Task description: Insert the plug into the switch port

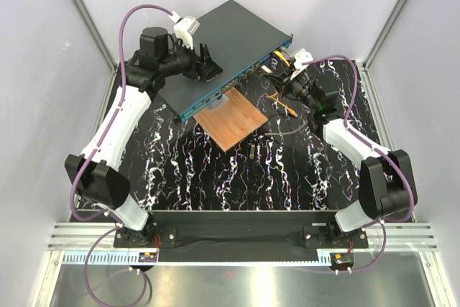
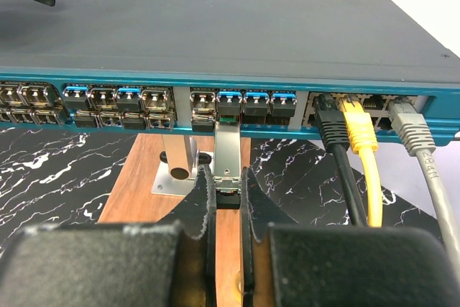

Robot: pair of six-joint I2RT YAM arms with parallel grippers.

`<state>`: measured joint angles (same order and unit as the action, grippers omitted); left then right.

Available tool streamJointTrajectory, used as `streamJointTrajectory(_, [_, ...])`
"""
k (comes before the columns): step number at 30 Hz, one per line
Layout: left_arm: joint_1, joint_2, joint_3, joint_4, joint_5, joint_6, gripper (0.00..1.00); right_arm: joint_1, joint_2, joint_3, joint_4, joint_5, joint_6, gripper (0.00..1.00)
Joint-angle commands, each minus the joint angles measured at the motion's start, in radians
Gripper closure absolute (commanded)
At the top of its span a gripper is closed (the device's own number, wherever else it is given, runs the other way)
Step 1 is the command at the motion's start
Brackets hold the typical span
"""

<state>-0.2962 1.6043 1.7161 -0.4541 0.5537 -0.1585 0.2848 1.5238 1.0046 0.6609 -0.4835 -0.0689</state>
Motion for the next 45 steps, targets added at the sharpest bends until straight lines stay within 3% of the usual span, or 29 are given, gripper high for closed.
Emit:
streamJointTrajectory(1, [0.002, 0.002, 0.039, 0.042, 0.023, -0.001, 0.26, 0.027, 0.01, 0.037, 0.032, -0.024, 0.009, 1.0])
streamJointTrajectory(15, [0.003, 0.002, 0.04, 0.038, 0.029, 0.0, 0.26, 0.031, 0.059, 0.072, 0.036, 0.032, 0.018, 1.0])
streamJointTrajectory(35, [0.002, 0.0, 0.042, 0.04, 0.038, 0.005, 0.26, 0.031, 0.015, -0.004, 0.029, 0.054, -0.011, 1.0])
streamJointTrajectory(45, [0.003, 0.002, 0.034, 0.043, 0.041, 0.004, 0.26, 0.031, 0.038, 0.111, -0.056, 0.014, -0.032, 1.0])
